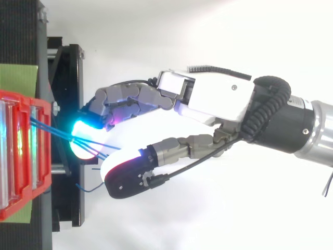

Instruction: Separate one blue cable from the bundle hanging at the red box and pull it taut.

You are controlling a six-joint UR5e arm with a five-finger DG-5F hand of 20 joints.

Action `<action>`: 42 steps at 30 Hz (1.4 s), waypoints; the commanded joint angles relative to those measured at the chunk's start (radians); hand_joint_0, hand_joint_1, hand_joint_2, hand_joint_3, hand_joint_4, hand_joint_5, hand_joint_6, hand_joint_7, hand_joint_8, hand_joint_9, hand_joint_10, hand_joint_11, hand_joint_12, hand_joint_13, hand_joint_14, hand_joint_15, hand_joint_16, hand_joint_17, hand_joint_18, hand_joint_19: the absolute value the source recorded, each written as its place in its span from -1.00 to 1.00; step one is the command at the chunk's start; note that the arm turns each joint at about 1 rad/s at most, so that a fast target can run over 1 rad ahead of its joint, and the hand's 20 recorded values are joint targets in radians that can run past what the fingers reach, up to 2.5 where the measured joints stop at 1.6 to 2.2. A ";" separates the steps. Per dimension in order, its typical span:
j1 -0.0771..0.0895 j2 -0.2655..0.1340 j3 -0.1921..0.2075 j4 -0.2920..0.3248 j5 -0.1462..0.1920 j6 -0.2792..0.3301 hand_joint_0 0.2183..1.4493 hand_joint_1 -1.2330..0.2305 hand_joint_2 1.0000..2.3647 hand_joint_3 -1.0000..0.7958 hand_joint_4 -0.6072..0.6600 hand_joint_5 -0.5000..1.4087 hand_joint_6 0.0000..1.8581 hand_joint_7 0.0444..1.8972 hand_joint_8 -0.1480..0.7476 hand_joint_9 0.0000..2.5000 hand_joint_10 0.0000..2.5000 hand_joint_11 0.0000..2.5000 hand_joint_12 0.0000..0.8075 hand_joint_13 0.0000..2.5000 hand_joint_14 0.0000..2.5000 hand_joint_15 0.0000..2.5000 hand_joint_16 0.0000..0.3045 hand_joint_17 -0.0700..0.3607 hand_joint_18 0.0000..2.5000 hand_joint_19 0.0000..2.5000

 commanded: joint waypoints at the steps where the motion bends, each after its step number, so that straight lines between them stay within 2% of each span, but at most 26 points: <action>1: 0.002 0.000 0.001 -0.001 0.000 0.004 -0.42 -0.07 -0.99 -0.36 0.34 -0.60 -0.46 0.16 -0.03 -0.42 -0.99 -0.68 -0.30 -0.58 -0.99 -0.85 -0.79 -0.34 -0.76 -0.79; 9: 0.003 0.001 0.008 -0.004 0.002 0.012 -0.42 0.01 -0.99 -0.38 0.23 -0.57 -0.45 0.39 0.00 -0.35 -0.99 -0.62 -0.30 -0.55 -0.99 -0.84 -0.79 -0.34 -0.72 -0.78; 14: 0.003 0.001 0.022 -0.027 0.002 0.015 -0.39 0.06 -0.99 -0.37 0.21 -0.58 -0.39 0.31 0.01 -0.33 -0.99 -0.61 -0.30 -0.53 -0.99 -0.83 -0.79 -0.35 -0.70 -0.79; 19: 0.000 0.001 0.025 -0.027 0.002 0.015 -0.36 0.03 -0.98 -0.28 0.21 -0.61 -0.25 0.18 0.01 -0.31 -0.99 -0.58 -0.30 -0.51 -0.99 -0.82 -0.80 -0.35 -0.69 -0.79; 20: 0.002 0.001 0.028 -0.027 0.002 0.015 -0.37 0.00 -0.97 -0.22 0.18 -0.61 -0.24 0.23 0.01 -0.32 -0.99 -0.57 -0.30 -0.51 -0.99 -0.83 -0.80 -0.35 -0.69 -0.80; 21: 0.000 0.001 0.030 -0.029 0.002 0.015 -0.38 -0.04 -0.97 -0.18 0.20 -0.64 -0.17 0.11 0.01 -0.32 -0.99 -0.56 -0.30 -0.52 -0.99 -0.83 -0.80 -0.35 -0.69 -0.80; 24: -0.003 0.001 0.039 -0.046 0.002 0.015 -0.39 -0.14 -0.97 -0.09 0.22 -0.67 -0.10 0.05 0.01 -0.34 -0.98 -0.52 -0.29 -0.52 -0.99 -0.82 -0.80 -0.35 -0.69 -0.79; 28: -0.004 0.003 0.045 -0.064 0.002 0.017 -0.37 -0.23 -0.96 -0.06 0.18 -0.69 -0.07 0.06 0.01 -0.34 -0.98 -0.49 -0.28 -0.52 -0.99 -0.82 -0.79 -0.35 -0.69 -0.80; 37: -0.004 0.003 0.050 -0.098 0.002 0.035 -0.27 -0.37 -0.98 -0.25 0.12 -0.71 -0.04 -0.05 -0.02 -0.37 -0.98 -0.44 -0.28 -0.54 -0.99 -0.83 -0.79 -0.34 -0.70 -0.81; 40: -0.006 0.003 0.058 -0.126 0.002 0.049 -0.22 -0.40 -0.99 -0.33 0.12 -0.71 -0.04 -0.08 -0.05 -0.38 -0.98 -0.44 -0.29 -0.55 -0.99 -0.83 -0.79 -0.34 -0.70 -0.82; 42: -0.006 0.003 0.068 -0.165 0.003 0.055 -0.19 -0.41 -0.99 -0.37 0.13 -0.71 -0.04 -0.09 -0.06 -0.38 -0.98 -0.44 -0.29 -0.55 -0.99 -0.84 -0.79 -0.34 -0.69 -0.83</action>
